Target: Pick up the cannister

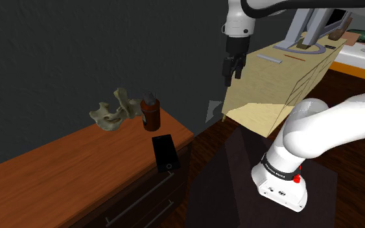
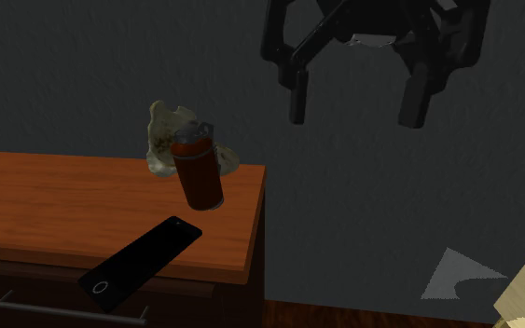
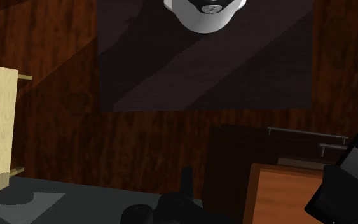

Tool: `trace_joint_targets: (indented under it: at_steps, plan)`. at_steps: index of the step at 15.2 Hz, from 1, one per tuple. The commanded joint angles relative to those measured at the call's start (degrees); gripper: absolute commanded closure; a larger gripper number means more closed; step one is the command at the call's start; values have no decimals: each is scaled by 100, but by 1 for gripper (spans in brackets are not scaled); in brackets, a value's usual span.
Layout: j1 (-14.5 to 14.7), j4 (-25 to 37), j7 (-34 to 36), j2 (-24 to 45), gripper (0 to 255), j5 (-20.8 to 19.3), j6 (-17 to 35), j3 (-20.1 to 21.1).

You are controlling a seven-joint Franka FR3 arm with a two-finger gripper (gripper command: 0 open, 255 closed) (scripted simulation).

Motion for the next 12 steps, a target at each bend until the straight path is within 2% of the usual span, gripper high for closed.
trace_joint_targets:
  at_steps: [1,7,12]
  plan:
    - [0,0,0,0,0,0,0,0]
    - [119,627,875,1270,0,416,503,497]
    - [181,1367,1564,2401,0,603,792,815]
